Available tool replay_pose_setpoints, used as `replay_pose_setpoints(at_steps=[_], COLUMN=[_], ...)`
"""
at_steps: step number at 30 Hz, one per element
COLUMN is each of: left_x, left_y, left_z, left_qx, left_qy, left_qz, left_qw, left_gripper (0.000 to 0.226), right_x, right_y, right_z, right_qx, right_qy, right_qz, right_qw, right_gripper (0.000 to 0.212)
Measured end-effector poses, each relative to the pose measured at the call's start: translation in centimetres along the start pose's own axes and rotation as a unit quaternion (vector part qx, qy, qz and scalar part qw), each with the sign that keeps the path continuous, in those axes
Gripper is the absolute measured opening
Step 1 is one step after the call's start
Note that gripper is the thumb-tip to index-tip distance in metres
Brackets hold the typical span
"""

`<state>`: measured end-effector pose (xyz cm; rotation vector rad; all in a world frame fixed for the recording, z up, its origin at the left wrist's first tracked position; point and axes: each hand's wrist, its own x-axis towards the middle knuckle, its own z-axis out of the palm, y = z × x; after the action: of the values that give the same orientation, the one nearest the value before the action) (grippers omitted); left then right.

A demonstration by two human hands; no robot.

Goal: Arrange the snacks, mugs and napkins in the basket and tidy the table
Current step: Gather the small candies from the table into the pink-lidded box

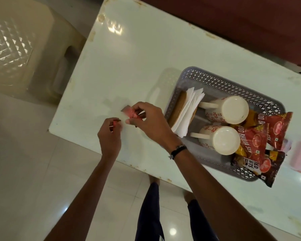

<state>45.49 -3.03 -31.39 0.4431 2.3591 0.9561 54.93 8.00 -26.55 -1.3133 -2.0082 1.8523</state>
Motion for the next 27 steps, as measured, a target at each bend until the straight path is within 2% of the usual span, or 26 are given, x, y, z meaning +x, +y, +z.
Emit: replay_pose_setpoints(at_steps=[3,6,10,14,18,20,27], left_x=[-1.2,-3.6,-7.6,-12.8,-19.3,-22.5,-30.1], left_y=[3.7,8.0,12.6,15.4,17.5,18.3,19.6], left_z=[0.7,1.3,3.6,7.7,12.5,15.0,24.9], left_qx=[-0.131,-0.273,-0.315,-0.297,-0.278,-0.258,-0.212], left_qy=[0.002,-0.033,-0.048,-0.112,-0.265,-0.309,-0.321], left_qz=[-0.063,-0.067,-0.054,-0.039,0.002,0.012,0.051], left_qw=[0.989,0.959,0.946,0.948,0.923,0.915,0.922], left_gripper=[0.015,0.017,0.018,0.014,0.023,0.027,0.021], right_x=[-1.7,-3.6,-7.4,-12.3,-17.8,-20.7,-26.4], right_y=[0.3,0.3,0.4,2.3,5.9,7.7,14.3], right_z=[-1.0,-2.9,-6.7,-11.2,-16.5,-19.0,-25.7], right_qx=[0.065,0.152,0.162,0.155,0.153,0.180,0.214], right_qy=[0.023,0.078,0.158,0.249,0.313,0.347,0.423], right_qz=[0.004,0.030,0.030,0.029,0.060,0.098,0.176], right_qw=[0.998,0.985,0.974,0.956,0.936,0.915,0.863], right_gripper=[0.014,0.014,0.024,0.020,0.019,0.018,0.022])
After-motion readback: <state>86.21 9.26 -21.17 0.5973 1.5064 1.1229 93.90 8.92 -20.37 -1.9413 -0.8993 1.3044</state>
